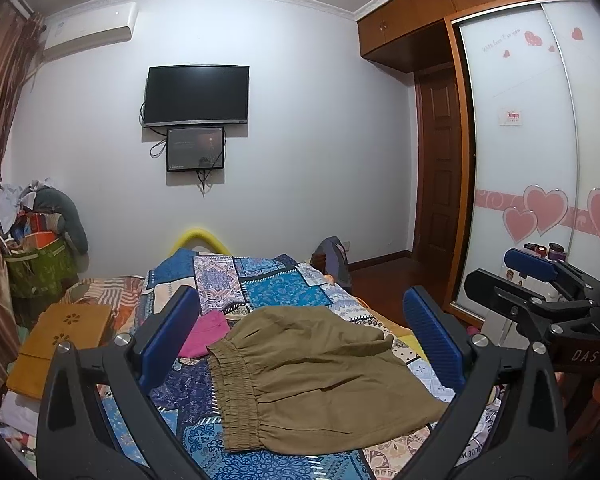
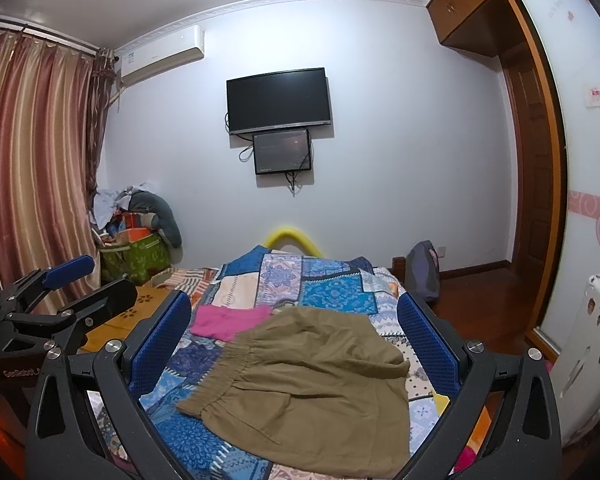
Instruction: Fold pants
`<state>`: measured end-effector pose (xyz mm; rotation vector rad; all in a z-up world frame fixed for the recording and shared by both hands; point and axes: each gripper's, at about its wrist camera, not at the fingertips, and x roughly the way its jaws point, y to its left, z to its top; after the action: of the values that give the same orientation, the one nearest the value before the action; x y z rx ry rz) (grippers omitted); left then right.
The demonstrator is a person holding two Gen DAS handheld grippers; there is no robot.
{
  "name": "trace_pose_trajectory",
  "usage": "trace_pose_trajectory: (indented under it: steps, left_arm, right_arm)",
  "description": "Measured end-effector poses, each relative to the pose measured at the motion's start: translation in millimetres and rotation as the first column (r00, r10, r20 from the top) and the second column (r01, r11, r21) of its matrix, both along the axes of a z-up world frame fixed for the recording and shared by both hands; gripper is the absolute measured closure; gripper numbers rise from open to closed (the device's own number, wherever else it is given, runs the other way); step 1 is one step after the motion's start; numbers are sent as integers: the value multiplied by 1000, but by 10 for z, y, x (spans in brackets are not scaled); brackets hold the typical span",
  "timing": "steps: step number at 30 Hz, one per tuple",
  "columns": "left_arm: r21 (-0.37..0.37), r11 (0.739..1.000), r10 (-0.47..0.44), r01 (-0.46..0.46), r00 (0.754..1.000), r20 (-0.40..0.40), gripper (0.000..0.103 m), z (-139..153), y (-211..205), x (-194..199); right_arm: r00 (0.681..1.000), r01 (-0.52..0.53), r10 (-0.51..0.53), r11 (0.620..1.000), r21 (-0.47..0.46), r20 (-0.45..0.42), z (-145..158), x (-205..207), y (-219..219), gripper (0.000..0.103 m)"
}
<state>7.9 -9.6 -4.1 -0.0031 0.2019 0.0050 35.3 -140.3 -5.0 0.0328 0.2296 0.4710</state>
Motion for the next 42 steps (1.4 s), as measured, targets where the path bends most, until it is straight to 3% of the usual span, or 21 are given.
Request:
trace_pose_trajectory:
  steps: [42]
  left_arm:
    - [-16, 1000, 5, -5, 1000, -11, 0, -79, -18, 113]
  right_arm:
    - [1000, 28, -28, 1000, -14, -3, -46, -8, -62, 0]
